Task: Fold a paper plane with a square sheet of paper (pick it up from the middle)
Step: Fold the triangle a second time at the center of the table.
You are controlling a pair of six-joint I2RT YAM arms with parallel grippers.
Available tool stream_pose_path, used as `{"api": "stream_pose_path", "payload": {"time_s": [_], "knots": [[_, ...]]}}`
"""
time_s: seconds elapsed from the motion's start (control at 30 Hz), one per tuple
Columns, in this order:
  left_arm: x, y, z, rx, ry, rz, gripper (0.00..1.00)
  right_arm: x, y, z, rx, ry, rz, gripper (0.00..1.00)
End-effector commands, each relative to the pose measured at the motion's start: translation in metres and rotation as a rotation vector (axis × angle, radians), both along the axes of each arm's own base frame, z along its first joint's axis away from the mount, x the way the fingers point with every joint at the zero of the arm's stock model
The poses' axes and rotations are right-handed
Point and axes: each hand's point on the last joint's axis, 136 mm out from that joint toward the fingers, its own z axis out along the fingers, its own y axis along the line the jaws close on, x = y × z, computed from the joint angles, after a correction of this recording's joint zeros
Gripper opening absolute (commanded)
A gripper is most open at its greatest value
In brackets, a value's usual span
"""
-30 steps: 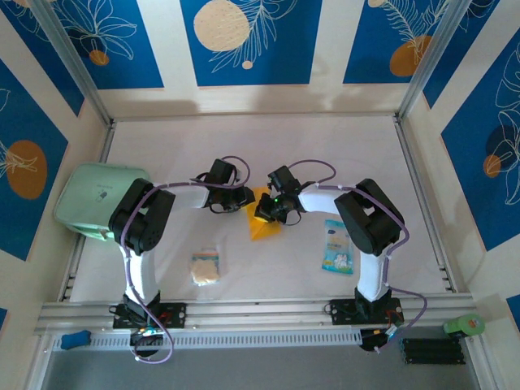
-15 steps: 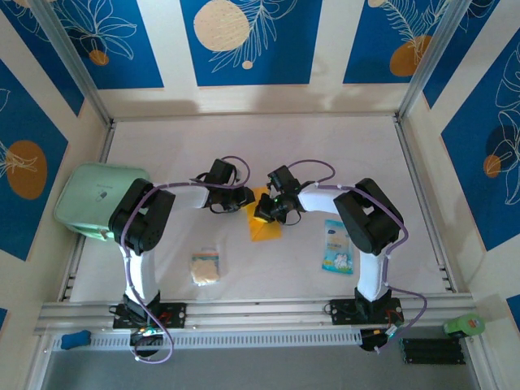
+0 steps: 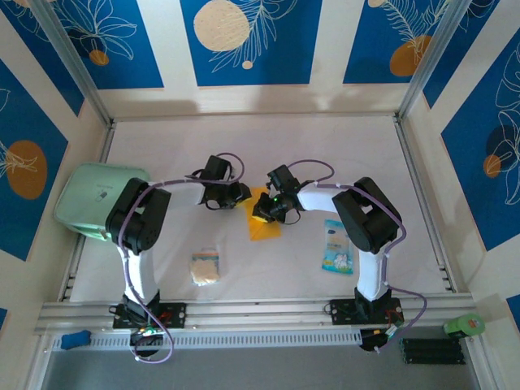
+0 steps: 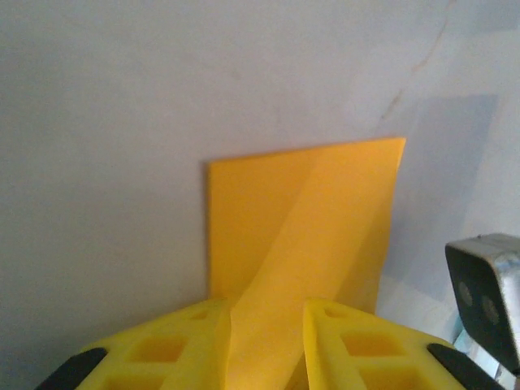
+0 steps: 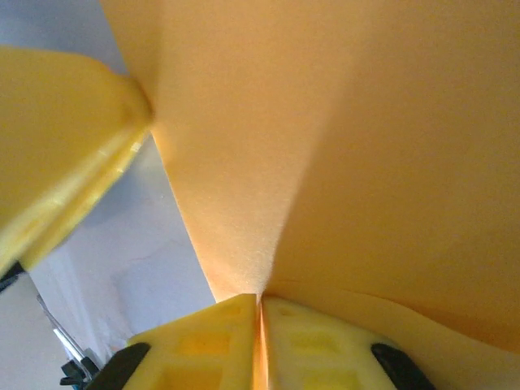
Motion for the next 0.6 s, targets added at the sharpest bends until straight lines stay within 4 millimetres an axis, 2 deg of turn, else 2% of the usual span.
{"api": "stream_pose_path", "payload": {"time_s": [0.0,0.2,0.57], "knots": [[0.018,0.018,0.038,-0.015,-0.056,0.069,0.31,-0.007,-0.009,-0.018,-0.055,0.058,-0.011,0.18],[0.008,0.039,0.048,-0.002,-0.078,0.112,0.33,-0.009,-0.011,-0.021,-0.054,0.082,-0.011,0.27],[-0.032,0.04,0.038,-0.028,-0.027,0.093,0.34,-0.012,-0.016,-0.025,-0.067,0.09,-0.004,0.39]]}}
